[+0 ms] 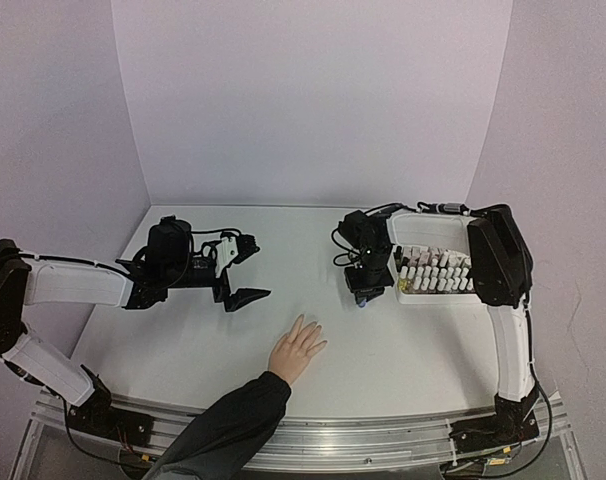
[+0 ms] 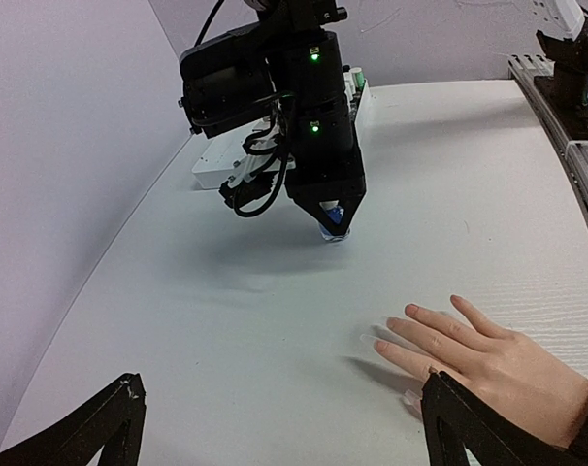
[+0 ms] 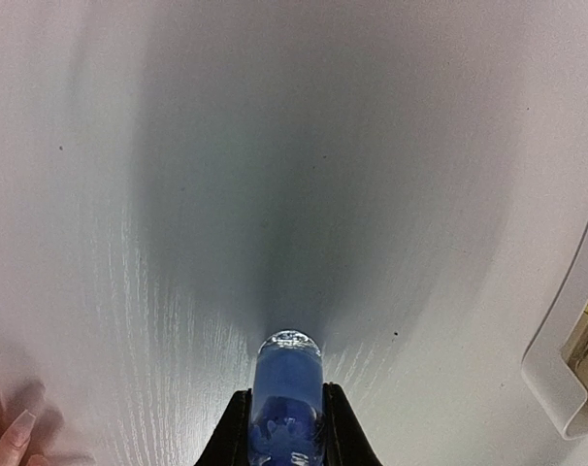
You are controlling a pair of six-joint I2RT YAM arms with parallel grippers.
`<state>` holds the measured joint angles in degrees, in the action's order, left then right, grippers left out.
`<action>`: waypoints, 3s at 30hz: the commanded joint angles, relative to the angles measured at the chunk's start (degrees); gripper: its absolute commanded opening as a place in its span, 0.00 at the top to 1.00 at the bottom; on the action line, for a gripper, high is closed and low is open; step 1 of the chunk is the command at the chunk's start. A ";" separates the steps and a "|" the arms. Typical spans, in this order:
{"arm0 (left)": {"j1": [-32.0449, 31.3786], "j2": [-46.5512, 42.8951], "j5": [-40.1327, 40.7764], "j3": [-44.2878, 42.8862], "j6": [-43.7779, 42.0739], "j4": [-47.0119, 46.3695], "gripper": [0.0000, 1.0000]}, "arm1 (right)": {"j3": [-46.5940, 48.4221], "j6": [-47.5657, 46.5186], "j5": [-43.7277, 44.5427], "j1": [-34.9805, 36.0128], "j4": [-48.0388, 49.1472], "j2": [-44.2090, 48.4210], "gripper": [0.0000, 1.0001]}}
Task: Paint the nails
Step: Set down the nail polish bottle at the center of the board, then remove the excess polish from the bottle rim.
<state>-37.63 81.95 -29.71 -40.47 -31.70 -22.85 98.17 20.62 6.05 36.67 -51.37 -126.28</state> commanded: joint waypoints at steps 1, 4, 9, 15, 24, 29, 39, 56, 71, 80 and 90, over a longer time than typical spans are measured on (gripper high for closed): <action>-0.17 -1.36 0.36 0.02 -0.76 -0.53 0.00 | -2.87 -0.21 0.66 0.14 1.28 -1.29 0.90; -0.17 -1.21 0.31 -0.09 -0.82 -0.53 0.01 | -3.33 -0.47 1.06 0.23 1.27 -0.59 0.79; -0.17 -1.01 0.06 -0.21 -0.73 -0.66 0.01 | -3.03 -0.63 0.36 0.16 1.28 -0.55 0.66; -0.17 -1.16 0.12 -0.05 -0.99 -0.62 0.01 | -2.00 -0.86 -1.11 0.11 1.27 -0.03 0.54; -0.21 -1.09 0.05 0.15 -1.24 -1.05 0.01 | -1.86 -2.07 -2.16 0.18 1.28 3.12 0.15; -0.17 -1.09 -0.08 0.15 -1.33 -1.05 0.01 | -1.00 -3.05 -2.35 0.21 1.28 5.47 0.04; -0.19 -1.15 -0.38 0.22 -1.47 -1.30 0.01 | 2.69 -4.87 -2.52 0.17 0.40 11.48 0.03; -0.12 -1.36 -0.60 0.22 -1.65 -1.10 0.01 | 5.73 -0.19 0.23 -0.46 -8.29 8.99 0.42; -0.15 -1.24 -0.62 0.17 -1.78 -0.88 0.01 | 7.17 -0.38 -1.01 -0.70 -8.70 5.03 0.66; -0.17 -1.01 -0.60 -0.04 -1.87 -0.97 0.01 | 7.66 -0.70 0.07 -0.71 -8.91 5.10 0.84; -0.17 -0.80 -0.64 -0.20 -2.01 -0.97 0.01 | 10.10 -1.80 0.56 -0.72 -11.02 5.35 1.00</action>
<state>-37.63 81.95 -29.80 -40.47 -33.06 -22.92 105.03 19.52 5.83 36.25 -60.08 -121.01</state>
